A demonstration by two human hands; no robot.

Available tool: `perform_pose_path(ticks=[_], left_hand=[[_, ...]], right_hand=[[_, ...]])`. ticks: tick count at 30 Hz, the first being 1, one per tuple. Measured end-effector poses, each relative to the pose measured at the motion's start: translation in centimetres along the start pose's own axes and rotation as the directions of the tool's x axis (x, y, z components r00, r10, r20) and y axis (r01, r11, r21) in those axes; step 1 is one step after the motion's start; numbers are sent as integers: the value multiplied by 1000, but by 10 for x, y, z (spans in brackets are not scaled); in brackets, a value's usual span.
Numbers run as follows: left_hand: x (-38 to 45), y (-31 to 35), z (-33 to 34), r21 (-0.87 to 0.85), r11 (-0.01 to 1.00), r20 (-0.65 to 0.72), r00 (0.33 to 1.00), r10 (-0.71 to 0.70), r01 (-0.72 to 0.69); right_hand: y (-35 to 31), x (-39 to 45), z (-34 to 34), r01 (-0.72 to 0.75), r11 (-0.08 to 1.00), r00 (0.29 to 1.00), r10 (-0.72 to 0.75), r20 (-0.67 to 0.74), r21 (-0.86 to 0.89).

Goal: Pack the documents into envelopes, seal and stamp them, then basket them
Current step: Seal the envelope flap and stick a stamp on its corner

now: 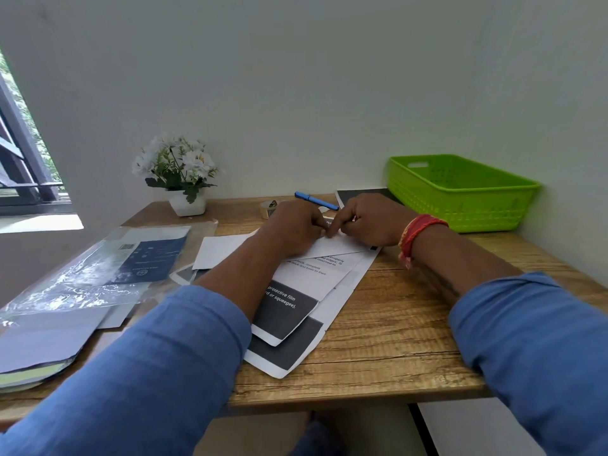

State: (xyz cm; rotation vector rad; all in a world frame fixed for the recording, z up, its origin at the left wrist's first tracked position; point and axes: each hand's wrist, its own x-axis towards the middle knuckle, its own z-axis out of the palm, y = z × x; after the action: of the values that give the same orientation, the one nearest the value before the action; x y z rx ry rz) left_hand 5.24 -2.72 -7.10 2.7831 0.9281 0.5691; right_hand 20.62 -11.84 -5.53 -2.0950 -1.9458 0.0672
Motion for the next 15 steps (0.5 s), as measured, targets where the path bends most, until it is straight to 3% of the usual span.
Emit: perform_pose_path(ticks=[9,15], left_hand=[[0,-1,0,14,1000,-1,1000,19,-19],[1,-1,1,30,999,6,1000,24,-25]], right_hand=[[-1,-4,0,-87,992,992,95,-88,86],[-5,0,5,-129,991,985,132,-113,37]])
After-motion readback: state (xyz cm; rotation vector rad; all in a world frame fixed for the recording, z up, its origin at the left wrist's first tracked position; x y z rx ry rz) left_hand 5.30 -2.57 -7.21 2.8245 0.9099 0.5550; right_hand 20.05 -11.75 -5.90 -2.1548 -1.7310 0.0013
